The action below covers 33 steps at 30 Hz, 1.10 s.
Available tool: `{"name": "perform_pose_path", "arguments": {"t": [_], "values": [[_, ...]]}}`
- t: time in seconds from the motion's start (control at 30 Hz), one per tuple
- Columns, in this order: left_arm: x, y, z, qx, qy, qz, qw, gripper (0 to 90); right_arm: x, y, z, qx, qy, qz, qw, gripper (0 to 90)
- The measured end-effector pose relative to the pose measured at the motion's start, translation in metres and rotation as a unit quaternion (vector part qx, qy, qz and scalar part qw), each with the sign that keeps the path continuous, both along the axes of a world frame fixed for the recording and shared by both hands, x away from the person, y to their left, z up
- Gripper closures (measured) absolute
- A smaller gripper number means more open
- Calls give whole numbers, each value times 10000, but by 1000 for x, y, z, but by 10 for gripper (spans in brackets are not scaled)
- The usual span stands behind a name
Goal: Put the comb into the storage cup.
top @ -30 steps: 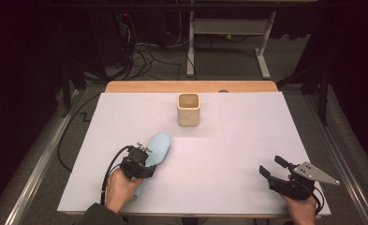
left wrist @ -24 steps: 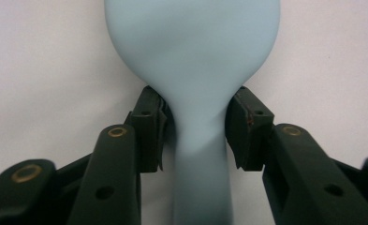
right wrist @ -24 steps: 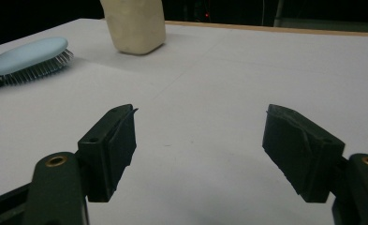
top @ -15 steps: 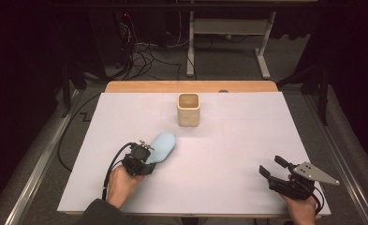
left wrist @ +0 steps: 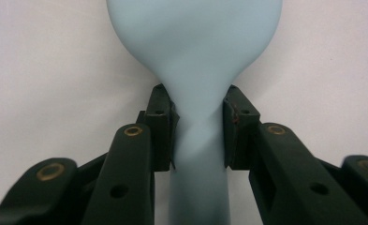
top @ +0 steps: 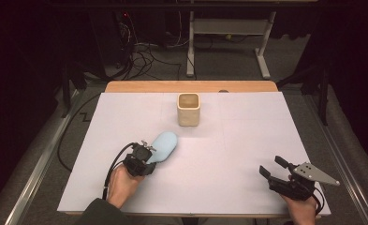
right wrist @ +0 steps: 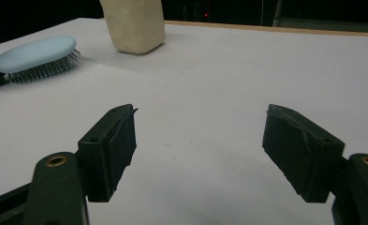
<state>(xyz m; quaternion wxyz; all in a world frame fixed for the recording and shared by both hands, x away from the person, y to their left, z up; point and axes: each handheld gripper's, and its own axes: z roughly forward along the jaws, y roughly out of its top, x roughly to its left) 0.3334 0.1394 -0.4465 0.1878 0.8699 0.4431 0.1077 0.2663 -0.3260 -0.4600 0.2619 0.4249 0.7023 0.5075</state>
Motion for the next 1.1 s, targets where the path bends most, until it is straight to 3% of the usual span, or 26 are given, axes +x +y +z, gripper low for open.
{"name": "perform_pose_path", "arguments": {"t": [0.27, 0.5, 1.1], "values": [[-1, 0, 0, -79, -157, -110, 9998, 692, -1, 0, 0, -9, 16, -24, 10000, 269], [-3, 4, 5, -313, -315, -186, 9988, 692, -2, -1, -1, -8, 20, -49, 10000, 268], [-10, 10, 14, -909, -577, -428, 9933, 692, -3, -3, 1, -84, -59, -136, 9999, 247]]}}
